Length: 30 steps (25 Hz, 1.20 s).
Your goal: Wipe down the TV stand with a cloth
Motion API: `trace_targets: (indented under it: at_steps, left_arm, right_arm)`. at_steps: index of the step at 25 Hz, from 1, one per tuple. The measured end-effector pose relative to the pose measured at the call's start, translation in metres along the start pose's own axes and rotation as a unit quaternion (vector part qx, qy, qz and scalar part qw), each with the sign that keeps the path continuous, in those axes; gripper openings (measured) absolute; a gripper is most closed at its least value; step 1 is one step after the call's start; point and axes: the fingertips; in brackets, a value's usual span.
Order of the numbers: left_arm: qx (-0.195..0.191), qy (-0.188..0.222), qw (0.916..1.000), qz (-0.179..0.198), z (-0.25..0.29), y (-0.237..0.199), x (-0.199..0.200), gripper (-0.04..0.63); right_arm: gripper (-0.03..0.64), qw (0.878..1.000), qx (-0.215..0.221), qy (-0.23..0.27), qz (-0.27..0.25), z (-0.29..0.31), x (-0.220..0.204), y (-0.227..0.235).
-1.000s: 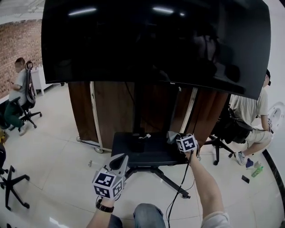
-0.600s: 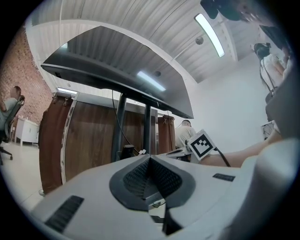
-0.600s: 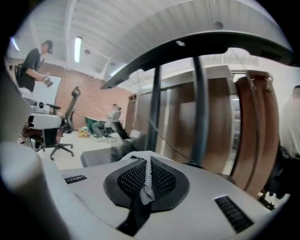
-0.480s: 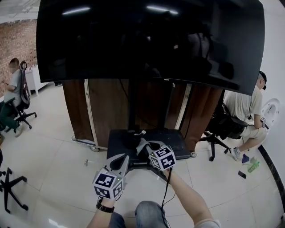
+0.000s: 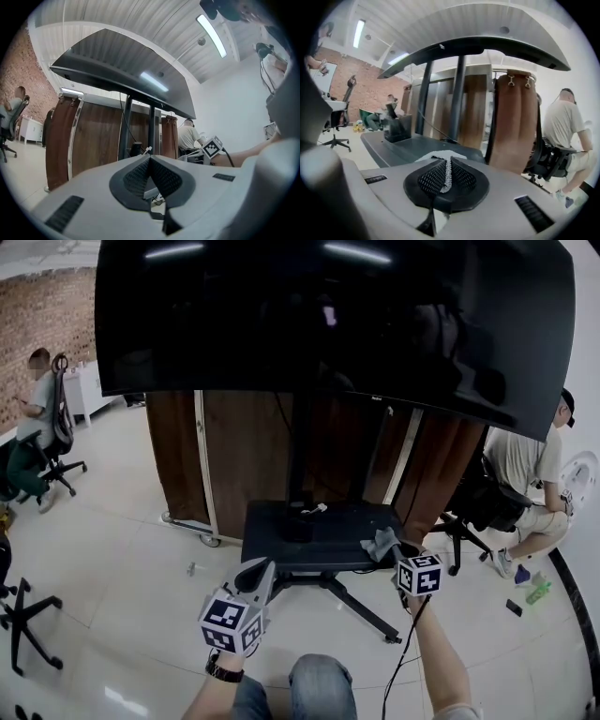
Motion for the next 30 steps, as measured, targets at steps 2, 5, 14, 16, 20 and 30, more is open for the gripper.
trace_targets:
  at_steps: [2,5,14,16,20,30]
  left_arm:
    - [0.004,0.000,1.0000,0.000,-0.006,-0.004,-0.001,0.023]
    - [0.020,-0.003,0.9998,0.006,-0.022,-0.013,-0.006,0.023]
    - [0.084,-0.009,0.9964,-0.002,-0.086,-0.068,-0.055,0.023]
    - [0.093,-0.014,0.9954,-0.016,-0.095,-0.077,-0.075,0.023]
    - [0.076,-0.033,0.9963,-0.022,-0.091,-0.066,-0.117,0.023]
    - [0.016,-0.071,0.9969,0.029,-0.111,-0.065,-0.211,0.023]
  right_arm:
    - [0.004,0.998,0.053,0.018,-0.006,0.010,0.008,-0.065]
    - [0.004,0.988,0.144,0.062,0.011,0.027,0.029,-0.185]
    - [0.003,0.971,0.215,0.100,0.034,0.037,-0.041,-0.337]
    - [0.003,0.979,0.182,0.081,0.029,0.054,-0.084,-0.317]
    - [0.003,0.991,0.123,0.047,0.022,0.086,-0.169,-0.271]
    - [0.003,0.994,0.087,0.057,-0.017,0.203,-0.230,-0.240]
Point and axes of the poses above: the fingertips, and each gripper's own axes: z forward along the fingers, y to its right, x out of its top, and after that the axes turned 10 degrees about y, right-handed
